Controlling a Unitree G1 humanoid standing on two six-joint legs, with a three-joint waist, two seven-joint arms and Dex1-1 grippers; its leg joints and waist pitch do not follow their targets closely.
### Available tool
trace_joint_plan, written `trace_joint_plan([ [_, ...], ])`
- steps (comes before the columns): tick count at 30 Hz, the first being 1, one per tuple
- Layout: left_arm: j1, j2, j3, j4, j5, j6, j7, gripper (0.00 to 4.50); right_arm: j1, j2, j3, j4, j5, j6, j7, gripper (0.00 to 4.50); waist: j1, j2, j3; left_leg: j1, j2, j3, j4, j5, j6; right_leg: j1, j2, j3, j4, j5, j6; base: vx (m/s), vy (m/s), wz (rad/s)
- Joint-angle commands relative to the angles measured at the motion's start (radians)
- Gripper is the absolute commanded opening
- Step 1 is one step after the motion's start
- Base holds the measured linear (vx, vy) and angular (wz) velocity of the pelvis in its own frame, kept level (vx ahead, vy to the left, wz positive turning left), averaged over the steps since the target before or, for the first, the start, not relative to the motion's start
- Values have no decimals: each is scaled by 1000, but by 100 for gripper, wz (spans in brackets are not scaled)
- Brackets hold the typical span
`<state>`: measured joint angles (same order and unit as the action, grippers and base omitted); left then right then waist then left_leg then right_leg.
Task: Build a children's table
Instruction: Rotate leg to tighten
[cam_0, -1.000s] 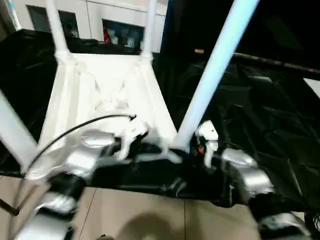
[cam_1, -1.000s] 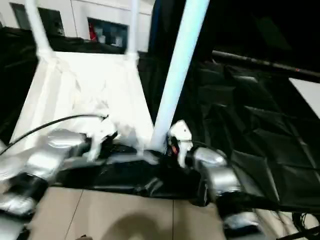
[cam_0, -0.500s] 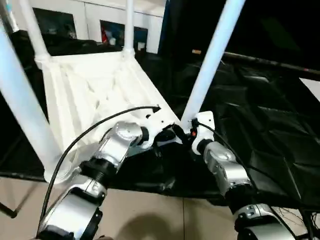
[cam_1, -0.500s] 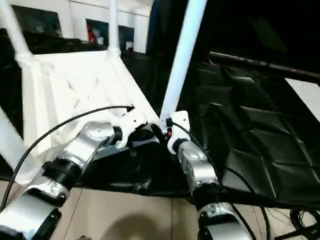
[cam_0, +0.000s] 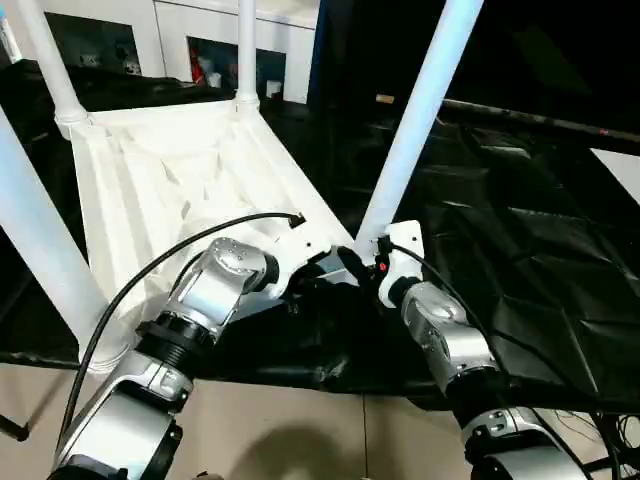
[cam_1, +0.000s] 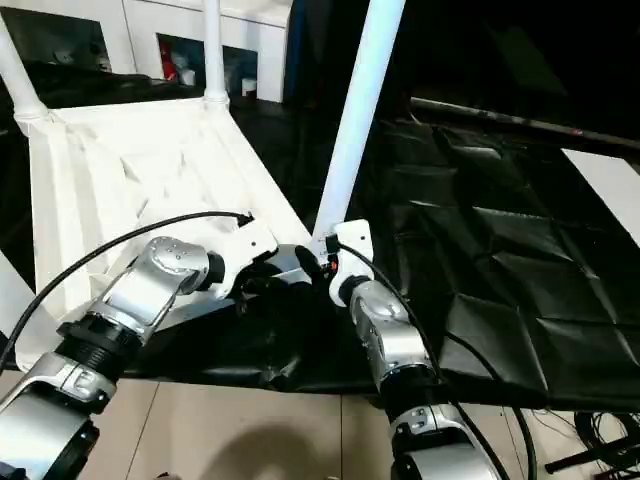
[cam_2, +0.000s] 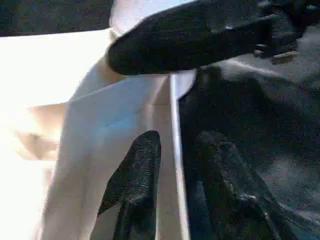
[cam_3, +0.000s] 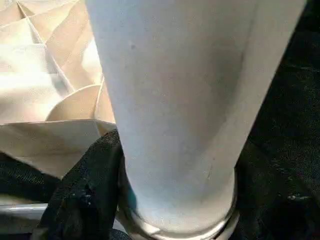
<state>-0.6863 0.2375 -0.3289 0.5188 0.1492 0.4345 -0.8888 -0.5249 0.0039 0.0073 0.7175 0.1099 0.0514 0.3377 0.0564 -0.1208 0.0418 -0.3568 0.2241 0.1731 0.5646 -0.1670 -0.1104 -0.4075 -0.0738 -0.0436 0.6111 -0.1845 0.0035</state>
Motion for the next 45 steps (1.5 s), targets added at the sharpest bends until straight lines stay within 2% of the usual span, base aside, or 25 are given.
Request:
trace_joint_plan([
  [1,-19,-22,-4,-8,-12,14,18,172,2,-6,11,12,-10,16,13,270,4,21,-53,4,3,7,-63,-242,-14,44,-46,33,-69,-170,-173,0,0,0],
  [5,-22,-25,-14,17,-3,-5,10,198,8,-2,15,6,-10,16,21,270,4,21,-55,2,2,7,-62,-225,-8,46,-46,33,-67,-151,-175,0,0,0],
  [6,-23,-32,-9,30,-4,-13,20,211,9,-1,18,5,-9,15,26,270,5,28,-55,3,2,6,-63,-223,-9,46,-46,33,-66,-143,-177,0,0,0],
  [9,-28,-49,9,61,-23,-10,28,227,14,2,24,1,-11,14,32,270,3,23,-55,1,1,7,-62,-220,-7,48,-45,33,-66,-131,-182,0,0,0],
  [10,-29,-52,15,70,-27,-8,34,188,15,2,24,0,-11,14,34,270,4,27,-55,3,1,7,-61,-223,-8,47,-46,34,-66,-133,-185,0,0,0],
  [12,-30,-54,19,82,-28,-9,43,187,18,3,25,-2,-11,14,36,270,4,27,-55,3,1,7,-61,-223,-7,48,-45,33,-65,-128,-187,0,0,0],
  [13,-29,-54,21,85,-28,-7,46,163,19,4,26,-4,-12,14,39,270,4,27,-54,3,2,7,-62,-228,-6,47,-45,33,-67,-130,-188,0,0,0],
  [18,-30,-55,30,101,-29,-7,56,129,23,4,28,-8,-14,14,43,270,4,27,-54,5,3,6,-63,-241,-8,46,-46,33,-69,-147,-187,0,0,0],
  [20,-33,-58,37,115,-35,-15,66,96,27,4,31,-10,-17,14,48,270,4,26,-53,5,3,6,-63,-244,-8,46,-45,33,-69,-152,-187,0,0,0],
  [23,-34,-59,44,120,-41,-25,73,90,30,4,32,-13,-18,14,51,270,5,24,-54,5,3,7,-63,-244,-7,46,-46,33,-69,-152,-185,0,0,0],
  [26,-24,-50,39,115,-41,-28,66,52,32,5,34,-14,-20,15,53,270,5,22,-53,4,3,7,-63,-241,-3,45,-46,33,-70,-153,-185,0,0,0],
  [29,-7,-36,26,97,-35,-15,49,44,32,4,38,-15,-22,18,57,270,5,22,-52,4,4,7,-64,-244,-3,45,-48,33,-71,-169,-182,0,0,0],
  [30,-5,-33,22,95,-32,-12,46,24,32,4,38,-16,-23,18,58,270,4,21,-52,3,3,6,-64,-242,-2,46,-48,33,-71,-172,-180,0,0,0],
  [33,3,-16,-1,86,-19,0,27,4,33,2,39,-18,-24,19,60,270,2,21,-51,3,4,5,-65,-248,-6,44,-48,33,-72,-187,-175,0,0,0],
  [41,19,29,-56,64,6,19,-37,0,29,-4,36,-16,-23,20,65,270,-6,22,-51,2,4,6,-65,-245,-7,45,-47,34,-71,-182,-179,0,0,0],
  [44,29,42,-71,50,8,21,-58,0,28,-8,41,-18,-27,19,70,270,-9,23,-50,1,5,4,-67,-257,-9,44,-48,33,-72,-200,-176,0,0,0],
  [45,34,44,-73,43,4,26,-64,0,28,-12,48,-21,-33,14,76,270,-11,23,-49,5,5,4,-67,-275,-13,41,-48,34,-75,-222,-174,0,0,0],
])
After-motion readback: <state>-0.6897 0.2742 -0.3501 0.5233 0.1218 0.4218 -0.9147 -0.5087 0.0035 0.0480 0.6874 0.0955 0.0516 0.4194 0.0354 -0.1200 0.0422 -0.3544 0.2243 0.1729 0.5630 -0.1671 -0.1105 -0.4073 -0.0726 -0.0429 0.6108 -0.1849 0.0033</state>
